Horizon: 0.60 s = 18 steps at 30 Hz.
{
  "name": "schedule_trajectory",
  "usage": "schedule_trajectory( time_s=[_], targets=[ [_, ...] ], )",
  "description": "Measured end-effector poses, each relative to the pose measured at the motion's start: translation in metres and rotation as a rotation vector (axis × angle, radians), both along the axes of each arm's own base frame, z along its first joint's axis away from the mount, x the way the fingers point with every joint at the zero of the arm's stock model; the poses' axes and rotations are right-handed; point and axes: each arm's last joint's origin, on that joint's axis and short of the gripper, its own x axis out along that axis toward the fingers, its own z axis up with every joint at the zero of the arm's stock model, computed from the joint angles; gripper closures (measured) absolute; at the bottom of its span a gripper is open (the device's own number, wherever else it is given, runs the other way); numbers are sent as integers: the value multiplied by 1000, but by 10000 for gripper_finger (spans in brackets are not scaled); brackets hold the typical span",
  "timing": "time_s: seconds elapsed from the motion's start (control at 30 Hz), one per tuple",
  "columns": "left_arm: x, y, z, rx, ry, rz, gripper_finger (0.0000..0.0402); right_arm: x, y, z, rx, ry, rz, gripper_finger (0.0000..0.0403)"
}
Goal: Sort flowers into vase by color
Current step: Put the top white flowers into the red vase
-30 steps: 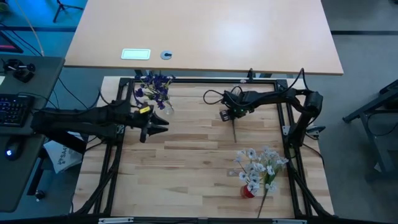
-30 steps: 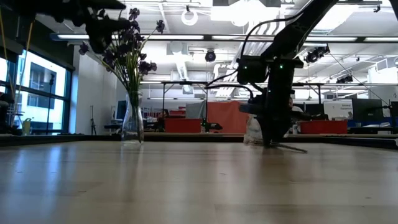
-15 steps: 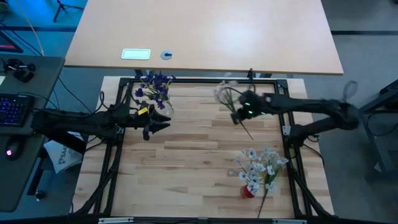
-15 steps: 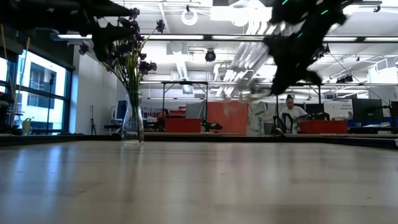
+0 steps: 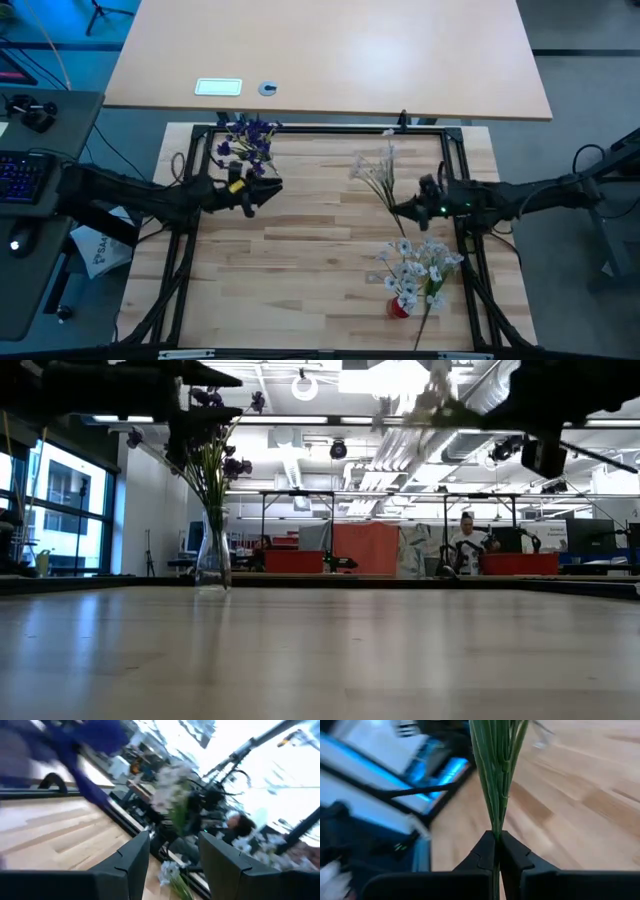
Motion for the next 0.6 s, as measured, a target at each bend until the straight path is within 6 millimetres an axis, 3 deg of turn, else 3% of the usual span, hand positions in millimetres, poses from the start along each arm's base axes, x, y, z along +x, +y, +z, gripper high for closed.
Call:
schedule_trajectory(
  time_s=[0.13, 0.37, 0.6],
  targets=[
    [26, -17, 3, -32, 41, 24, 263, -11, 10, 5, -70, -155, 133, 402],
    [80, -52, 20, -87, 41, -47, 288, -27, 26, 14, -138, -280, 378, 402],
    [124, -77, 32, 9, 74, -82, 330, -38, 38, 30, -168, -470, 474, 403]
  ],
)
